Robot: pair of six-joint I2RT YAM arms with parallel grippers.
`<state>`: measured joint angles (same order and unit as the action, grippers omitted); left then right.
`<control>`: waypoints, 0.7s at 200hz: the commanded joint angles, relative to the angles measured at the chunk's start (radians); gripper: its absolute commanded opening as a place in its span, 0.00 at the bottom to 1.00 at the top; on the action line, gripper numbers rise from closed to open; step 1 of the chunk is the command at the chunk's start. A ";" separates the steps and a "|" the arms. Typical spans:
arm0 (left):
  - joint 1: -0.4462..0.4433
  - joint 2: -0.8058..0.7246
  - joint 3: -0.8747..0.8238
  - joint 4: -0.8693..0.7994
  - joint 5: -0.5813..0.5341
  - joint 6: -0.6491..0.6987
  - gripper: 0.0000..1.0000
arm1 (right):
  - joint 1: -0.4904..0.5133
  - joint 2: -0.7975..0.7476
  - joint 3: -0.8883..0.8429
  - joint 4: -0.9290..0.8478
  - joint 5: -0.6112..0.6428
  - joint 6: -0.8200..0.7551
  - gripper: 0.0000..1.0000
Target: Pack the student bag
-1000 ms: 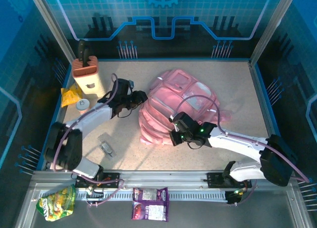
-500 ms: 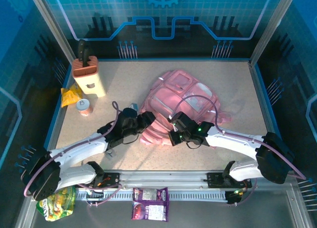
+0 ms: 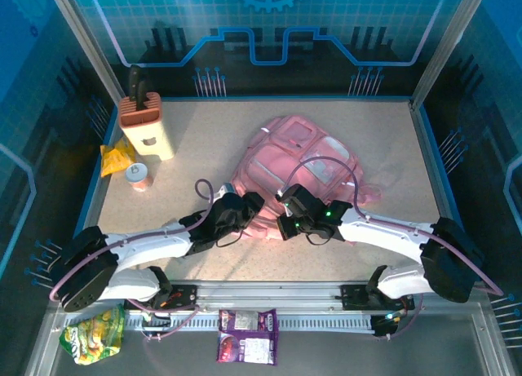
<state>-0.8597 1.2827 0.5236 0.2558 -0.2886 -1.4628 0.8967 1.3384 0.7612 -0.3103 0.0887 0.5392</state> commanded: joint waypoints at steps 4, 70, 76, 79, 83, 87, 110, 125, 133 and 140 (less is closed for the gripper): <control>-0.012 0.050 0.027 0.037 -0.043 -0.043 0.51 | 0.014 0.020 0.017 0.031 -0.017 -0.008 0.00; -0.008 0.098 0.110 -0.037 -0.083 0.031 0.25 | 0.015 0.029 0.018 0.018 0.017 -0.020 0.00; -0.007 0.090 0.111 -0.047 -0.091 0.038 0.21 | 0.014 0.027 0.018 0.008 0.031 -0.021 0.00; -0.006 0.087 0.111 -0.052 -0.095 0.041 0.19 | 0.015 0.027 0.019 0.001 0.038 -0.022 0.00; -0.004 0.080 0.111 -0.060 -0.098 0.046 0.16 | 0.014 0.023 0.021 -0.007 0.047 -0.021 0.00; -0.001 0.075 0.111 -0.069 -0.101 0.050 0.13 | 0.014 0.020 0.023 -0.017 0.057 -0.021 0.00; 0.033 0.041 0.110 -0.102 -0.090 0.086 0.00 | 0.010 -0.002 0.017 -0.058 0.100 -0.020 0.00; 0.073 0.017 0.111 -0.120 -0.069 0.121 0.00 | 0.005 -0.020 0.010 -0.079 0.117 -0.022 0.00; 0.097 0.005 0.114 -0.137 -0.051 0.142 0.00 | 0.002 -0.033 0.005 -0.094 0.122 -0.022 0.00; 0.125 -0.008 0.120 -0.154 -0.027 0.162 0.00 | -0.003 -0.041 0.000 -0.106 0.125 -0.020 0.00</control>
<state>-0.8238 1.3396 0.6117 0.1902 -0.2985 -1.3926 0.8970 1.3396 0.7612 -0.3107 0.1360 0.5274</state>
